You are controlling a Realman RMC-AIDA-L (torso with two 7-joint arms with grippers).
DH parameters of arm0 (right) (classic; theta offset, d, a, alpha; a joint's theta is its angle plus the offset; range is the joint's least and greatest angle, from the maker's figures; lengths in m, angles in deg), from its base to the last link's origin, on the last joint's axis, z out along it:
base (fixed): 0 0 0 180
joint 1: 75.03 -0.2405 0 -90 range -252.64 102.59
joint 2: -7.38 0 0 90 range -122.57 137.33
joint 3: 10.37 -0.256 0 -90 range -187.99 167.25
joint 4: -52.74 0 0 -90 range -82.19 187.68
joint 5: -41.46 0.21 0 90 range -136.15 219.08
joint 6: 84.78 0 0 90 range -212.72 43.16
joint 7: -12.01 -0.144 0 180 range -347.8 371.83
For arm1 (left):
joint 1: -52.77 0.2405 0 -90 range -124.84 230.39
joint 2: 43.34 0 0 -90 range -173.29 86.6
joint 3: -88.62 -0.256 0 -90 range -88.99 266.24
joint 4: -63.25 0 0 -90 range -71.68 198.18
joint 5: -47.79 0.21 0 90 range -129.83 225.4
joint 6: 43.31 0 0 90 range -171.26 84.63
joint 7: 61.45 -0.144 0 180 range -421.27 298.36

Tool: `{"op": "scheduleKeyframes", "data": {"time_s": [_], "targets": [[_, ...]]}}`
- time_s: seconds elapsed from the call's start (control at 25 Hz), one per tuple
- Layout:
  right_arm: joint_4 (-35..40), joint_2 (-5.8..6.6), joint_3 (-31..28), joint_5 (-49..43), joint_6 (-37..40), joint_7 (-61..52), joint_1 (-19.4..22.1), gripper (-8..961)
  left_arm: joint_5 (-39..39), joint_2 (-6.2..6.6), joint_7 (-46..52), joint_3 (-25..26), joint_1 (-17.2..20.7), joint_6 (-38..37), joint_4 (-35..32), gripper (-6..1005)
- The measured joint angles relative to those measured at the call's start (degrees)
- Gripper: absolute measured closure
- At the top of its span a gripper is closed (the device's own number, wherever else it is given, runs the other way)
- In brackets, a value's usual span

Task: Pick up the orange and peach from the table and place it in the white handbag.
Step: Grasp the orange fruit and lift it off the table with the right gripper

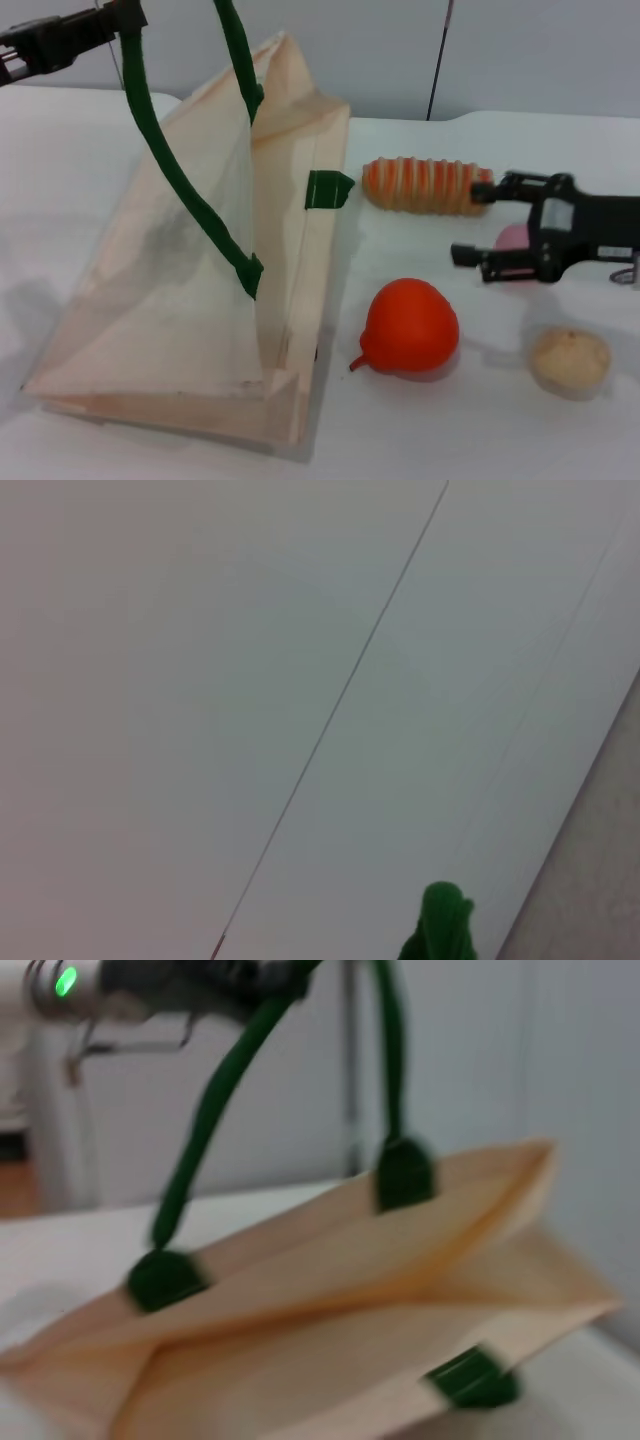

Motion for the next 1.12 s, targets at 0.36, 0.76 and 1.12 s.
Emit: {"op": "scheduleKeyframes", "data": {"time_s": [0.36,0.76,1.12], "targets": [[0.06,-0.45,8.91,-2.08,-0.25,-6.02,-3.89,73,0.04,0.04,1.22,-0.14,0.39,0.34,-0.66,879],[-3.78,-1.03,23.31,-1.55,11.45,-13.18,-9.11,71,-0.14,0.29,1.83,-0.01,-0.39,0.45,-0.26,880],[-4.84,-0.92,27.56,-1.83,11.74,-15.69,-10.37,73,-0.38,0.36,1.85,0.09,-0.52,0.54,-0.15,879]]}}
